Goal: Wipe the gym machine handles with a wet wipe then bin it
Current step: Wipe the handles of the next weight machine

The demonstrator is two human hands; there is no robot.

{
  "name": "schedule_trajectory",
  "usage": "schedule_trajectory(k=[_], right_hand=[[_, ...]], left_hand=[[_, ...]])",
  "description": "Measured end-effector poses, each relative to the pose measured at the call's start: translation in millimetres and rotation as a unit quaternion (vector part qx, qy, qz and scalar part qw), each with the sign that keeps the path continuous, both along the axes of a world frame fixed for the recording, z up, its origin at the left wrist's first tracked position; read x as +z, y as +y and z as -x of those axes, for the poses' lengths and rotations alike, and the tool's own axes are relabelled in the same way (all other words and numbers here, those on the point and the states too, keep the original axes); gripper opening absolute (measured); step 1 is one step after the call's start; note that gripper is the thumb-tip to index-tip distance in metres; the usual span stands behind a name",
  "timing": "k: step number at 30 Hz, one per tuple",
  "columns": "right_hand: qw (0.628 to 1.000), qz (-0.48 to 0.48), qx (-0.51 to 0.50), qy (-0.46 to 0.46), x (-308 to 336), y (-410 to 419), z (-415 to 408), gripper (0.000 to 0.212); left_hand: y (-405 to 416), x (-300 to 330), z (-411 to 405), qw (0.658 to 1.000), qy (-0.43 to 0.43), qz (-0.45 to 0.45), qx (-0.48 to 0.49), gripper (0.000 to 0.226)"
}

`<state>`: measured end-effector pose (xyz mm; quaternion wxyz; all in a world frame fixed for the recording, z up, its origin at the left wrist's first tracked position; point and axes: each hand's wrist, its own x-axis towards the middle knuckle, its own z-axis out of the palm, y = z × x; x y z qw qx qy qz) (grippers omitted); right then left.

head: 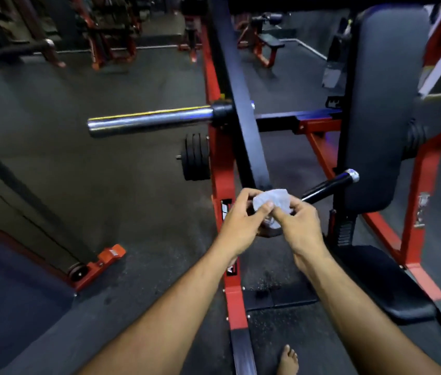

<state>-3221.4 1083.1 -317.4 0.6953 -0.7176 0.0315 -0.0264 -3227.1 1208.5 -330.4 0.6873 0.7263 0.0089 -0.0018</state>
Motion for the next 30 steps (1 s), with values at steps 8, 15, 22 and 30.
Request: schedule_trajectory(k=[8, 15, 22, 30], right_hand=[[0.99, -0.005, 0.12, -0.07, 46.5, 136.6, 35.9, 0.007], [0.967, -0.019, 0.241, -0.079, 51.6, 250.9, 40.0, 0.014], [0.946, -0.017, 0.314, -0.077, 44.8, 361.3, 13.8, 0.011], [0.932, -0.061, 0.352, -0.058, 42.5, 483.8, -73.5, 0.014]], left_hand=[[147.3, 40.8, 73.3, 0.987, -0.012, 0.108, 0.121, 0.013], [250.9, 49.9, 112.1, 0.954, -0.019, 0.162, 0.25, 0.013], [341.2, 55.4, 110.1, 0.952, -0.052, 0.113, 0.28, 0.047], [460.0, 66.3, 31.8, 0.937, -0.066, 0.108, 0.326, 0.036]])
